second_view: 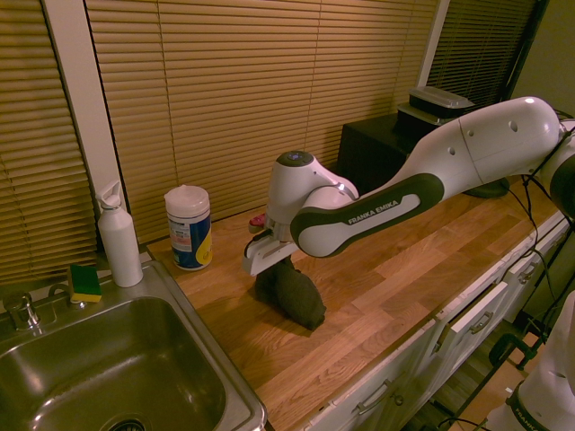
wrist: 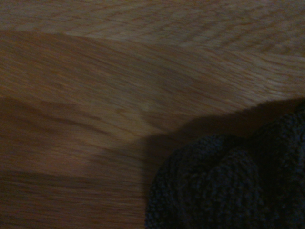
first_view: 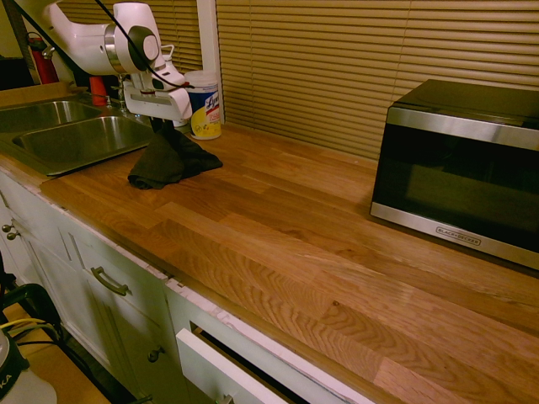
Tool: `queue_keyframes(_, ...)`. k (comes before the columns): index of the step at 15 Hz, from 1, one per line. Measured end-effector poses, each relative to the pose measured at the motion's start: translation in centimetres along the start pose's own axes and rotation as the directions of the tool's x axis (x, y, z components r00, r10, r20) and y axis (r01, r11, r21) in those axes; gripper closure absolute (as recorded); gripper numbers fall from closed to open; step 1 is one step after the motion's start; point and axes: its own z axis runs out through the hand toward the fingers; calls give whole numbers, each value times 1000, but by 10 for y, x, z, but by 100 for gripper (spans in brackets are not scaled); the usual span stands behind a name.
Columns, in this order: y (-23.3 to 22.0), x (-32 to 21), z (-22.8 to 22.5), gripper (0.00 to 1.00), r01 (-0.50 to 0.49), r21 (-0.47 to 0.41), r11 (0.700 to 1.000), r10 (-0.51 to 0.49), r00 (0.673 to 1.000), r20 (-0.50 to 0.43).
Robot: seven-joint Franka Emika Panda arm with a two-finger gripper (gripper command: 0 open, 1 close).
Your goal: Clear the spill
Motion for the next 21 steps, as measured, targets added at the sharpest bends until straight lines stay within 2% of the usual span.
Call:
queue_keyframes(2, -12, -12, -1, 100, 8, 4, 1000, -8, 1000, 6)
queue_keyframes(3, -18, -18, -2, 0, 9, 6, 1000, -9, 1000, 8)
queue_keyframes(13, -27, -20, -1, 0, -17, 2, 1000, 17, 1000, -1)
queue_keyframes(17, -32, -30, -22, 0, -24, 16, 1000, 25, 999, -32)
queue_keyframes(21, -24, -32, -72, 0, -52, 30, 998, 54, 996, -77)
